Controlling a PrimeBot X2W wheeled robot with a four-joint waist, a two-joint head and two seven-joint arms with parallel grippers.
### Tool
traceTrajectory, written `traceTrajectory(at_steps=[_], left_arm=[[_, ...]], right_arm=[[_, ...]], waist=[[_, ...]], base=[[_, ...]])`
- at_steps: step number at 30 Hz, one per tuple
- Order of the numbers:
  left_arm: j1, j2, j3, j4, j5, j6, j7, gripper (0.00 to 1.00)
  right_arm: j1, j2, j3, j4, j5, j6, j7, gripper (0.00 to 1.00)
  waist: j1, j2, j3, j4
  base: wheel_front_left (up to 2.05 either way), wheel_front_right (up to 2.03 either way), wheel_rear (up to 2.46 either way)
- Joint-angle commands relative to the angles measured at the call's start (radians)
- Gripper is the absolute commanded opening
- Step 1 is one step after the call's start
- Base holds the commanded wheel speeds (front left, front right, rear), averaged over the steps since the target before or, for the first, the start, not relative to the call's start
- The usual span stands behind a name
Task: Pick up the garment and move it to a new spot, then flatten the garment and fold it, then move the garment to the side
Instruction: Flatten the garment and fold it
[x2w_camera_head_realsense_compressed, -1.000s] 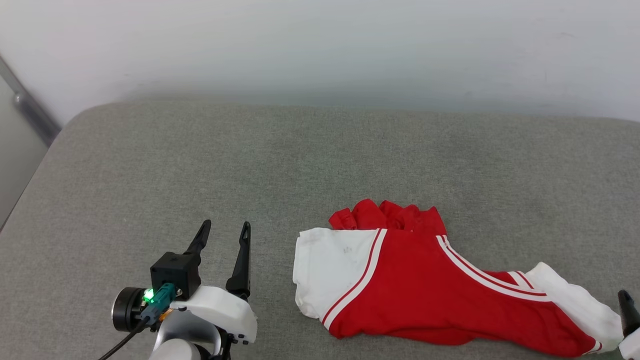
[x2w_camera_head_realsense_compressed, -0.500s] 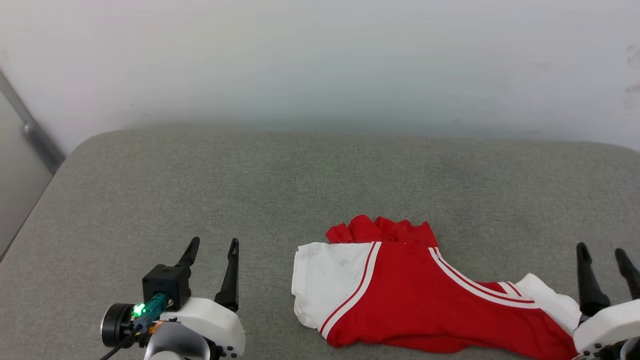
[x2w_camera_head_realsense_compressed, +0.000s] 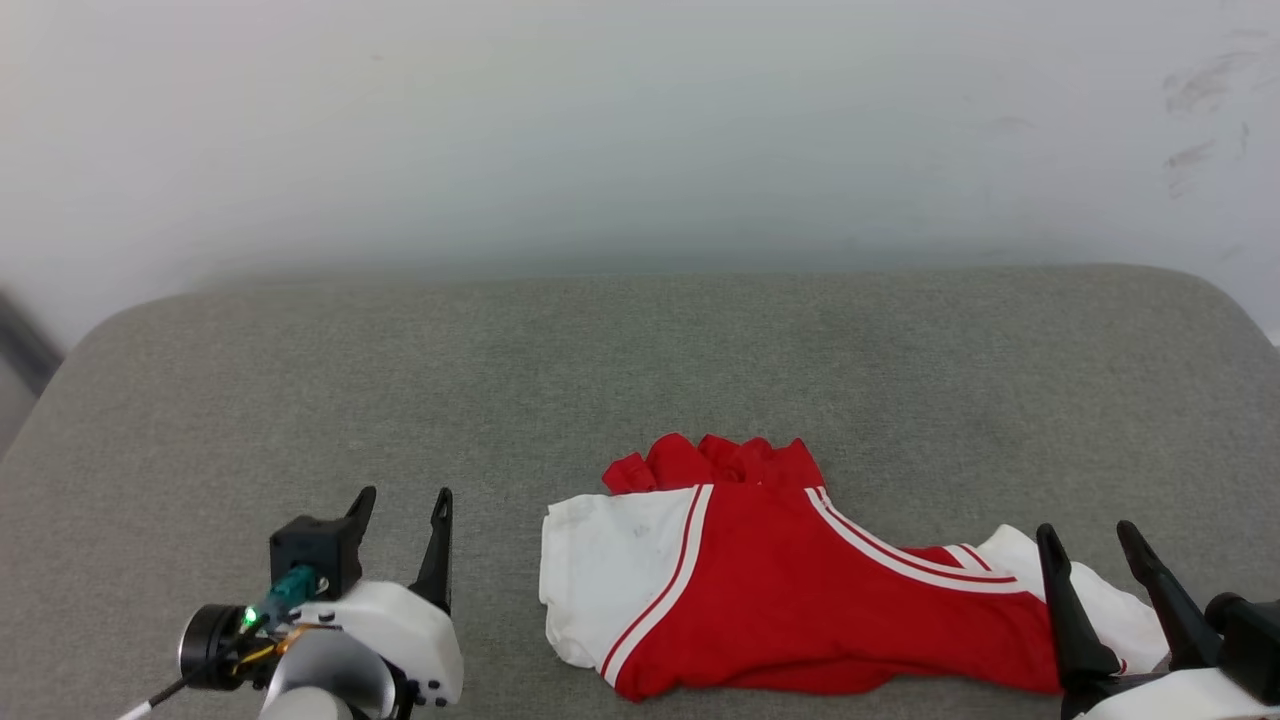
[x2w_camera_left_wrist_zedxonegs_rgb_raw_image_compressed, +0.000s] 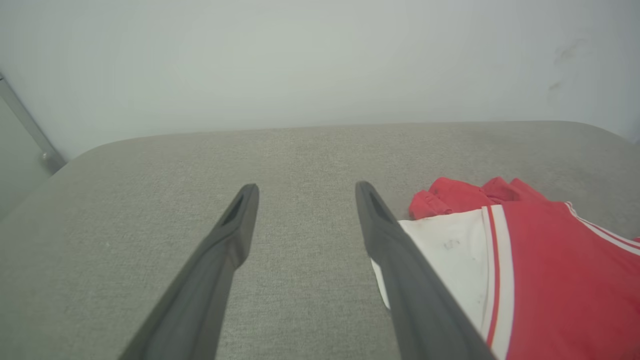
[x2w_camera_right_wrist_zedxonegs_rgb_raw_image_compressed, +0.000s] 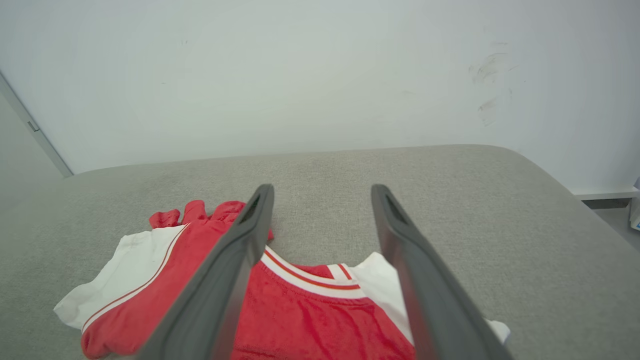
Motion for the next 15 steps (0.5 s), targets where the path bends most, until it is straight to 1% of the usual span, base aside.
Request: traceTrajectory(at_steps=[1, 3, 6, 9, 11, 15], left_arm=[[-0.03, 0.005, -0.003, 0.005, -0.003, -0.006, 0.01, 1.0], [-0.077, 0.009, -0.019, 0.028, -0.003, -0.032, 0.049, 1.0], [-0.153, 0.017, -0.048, 0.085, -0.032, -0.094, 0.156, 1.0], [-0.224, 0.029, -0.083, 0.156, -0.073, -0.168, 0.298, 1.0], [-0.262, 0.036, -0.102, 0.205, -0.108, -0.209, 0.406, 1.0], [-0.335, 0.057, -0.117, 0.274, -0.161, -0.261, 0.58, 1.0]], right_arm=[[0.008, 0.008, 0.003, -0.013, 0.004, 0.0, 0.001, 1.0], [0.011, 0.013, 0.009, -0.031, 0.005, 0.0, 0.013, 1.0], [-0.012, 0.016, 0.025, -0.044, 0.003, 0.0, 0.031, 1.0], [-0.032, 0.015, 0.035, -0.05, 0.004, 0.0, 0.048, 1.0], [-0.042, 0.013, 0.042, -0.053, 0.007, 0.0, 0.057, 1.0], [-0.065, 0.013, 0.054, -0.058, 0.018, 0.0, 0.055, 1.0]], waist=[[0.0, 0.0, 0.004, -0.014], [0.0, 0.0, 0.011, -0.031], [0.0, 0.0, 0.025, -0.066], [0.0, 0.0, 0.038, -0.101], [0.0, 0.0, 0.051, -0.124], [0.0, 0.0, 0.114, -0.163]], base=[[0.0, 0.0, 0.0], [0.0, 0.0, 0.0], [0.0, 0.0, 0.0], [0.0, 0.0, 0.0], [0.0, 0.0, 0.0], [0.0, 0.0, 0.0]])
